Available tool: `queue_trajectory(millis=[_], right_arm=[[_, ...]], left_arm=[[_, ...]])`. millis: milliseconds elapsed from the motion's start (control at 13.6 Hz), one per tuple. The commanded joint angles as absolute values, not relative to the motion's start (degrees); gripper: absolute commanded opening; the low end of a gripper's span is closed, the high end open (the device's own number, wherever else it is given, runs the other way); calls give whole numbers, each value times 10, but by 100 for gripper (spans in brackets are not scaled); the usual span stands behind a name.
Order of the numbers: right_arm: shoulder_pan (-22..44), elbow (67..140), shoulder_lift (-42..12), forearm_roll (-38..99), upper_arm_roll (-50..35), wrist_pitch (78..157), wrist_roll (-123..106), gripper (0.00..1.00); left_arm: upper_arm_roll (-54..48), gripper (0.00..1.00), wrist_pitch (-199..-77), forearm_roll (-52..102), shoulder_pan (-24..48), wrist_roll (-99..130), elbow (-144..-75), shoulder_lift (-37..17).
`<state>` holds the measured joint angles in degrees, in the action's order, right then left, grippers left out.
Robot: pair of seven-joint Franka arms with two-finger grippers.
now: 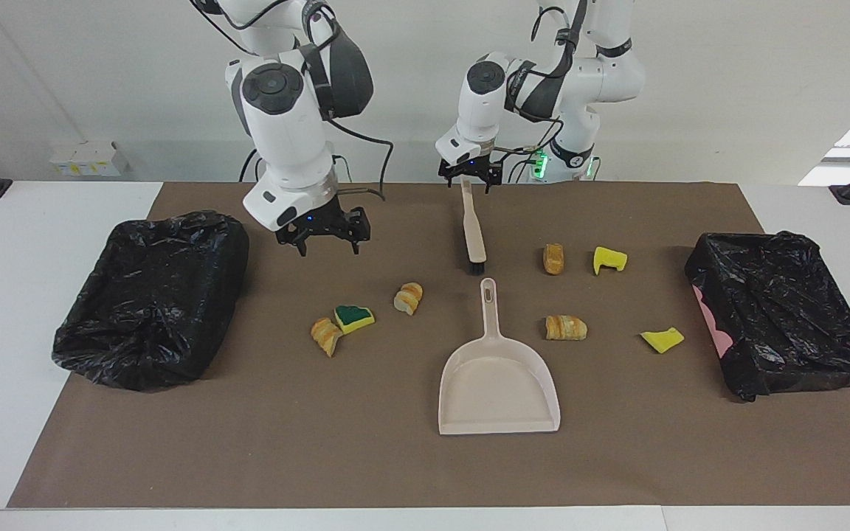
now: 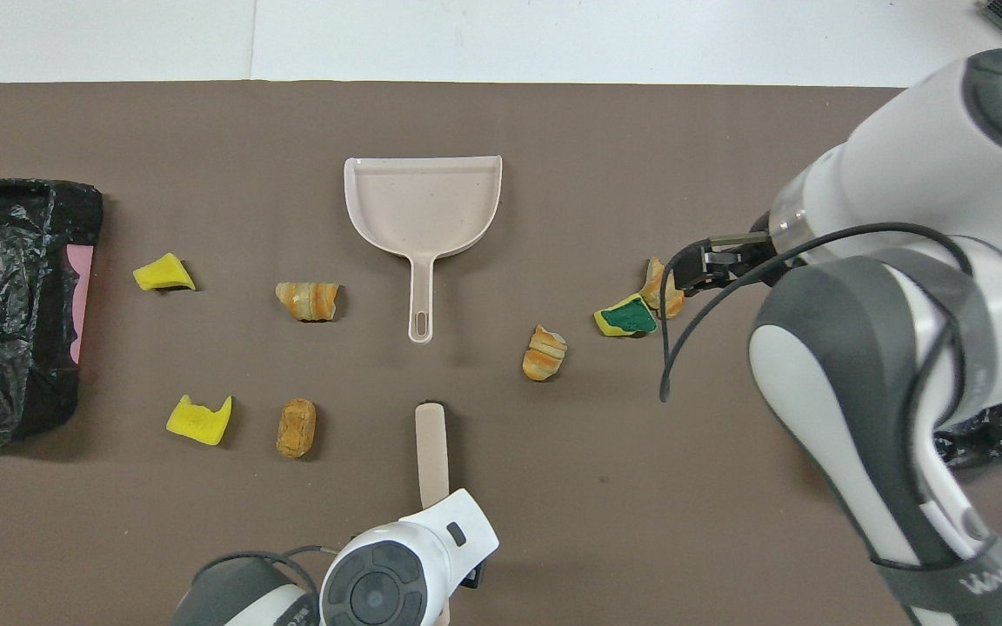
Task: Sweep and dump trash in bin
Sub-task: 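Reach the right gripper to the dustpan handle and grasp it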
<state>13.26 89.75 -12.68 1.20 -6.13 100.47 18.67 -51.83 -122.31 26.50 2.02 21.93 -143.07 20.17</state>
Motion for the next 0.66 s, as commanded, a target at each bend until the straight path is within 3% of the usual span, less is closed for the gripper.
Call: queue_trajectory(millis=[0, 147, 221, 295, 442, 516, 590], right_arm=[[152, 885, -147, 16, -62, 1027, 211, 100], [170, 885, -160, 17, -62, 1056, 247, 100], [183, 884, -169, 16, -62, 1066, 264, 100], [190, 884, -173, 16, -62, 1077, 275, 100], [199, 881, -190, 15, -62, 1094, 280, 100], [205, 870, -200, 15, -62, 1101, 292, 100], [211, 854, -217, 14, -62, 1105, 309, 100]], left_arm=[[-524, 100, -1242, 278, 19, 234, -1451, 208], [-524, 97, -1240, 278, 18, 232, -1452, 208], [-524, 86, -1236, 278, 18, 231, -1452, 208], [-524, 71, -1232, 278, 19, 226, -1454, 209], [-524, 23, -1224, 278, 20, 222, -1455, 208], [-524, 5, -1208, 278, 20, 226, -1455, 208], [-523, 0, -1199, 278, 16, 221, -1453, 208]])
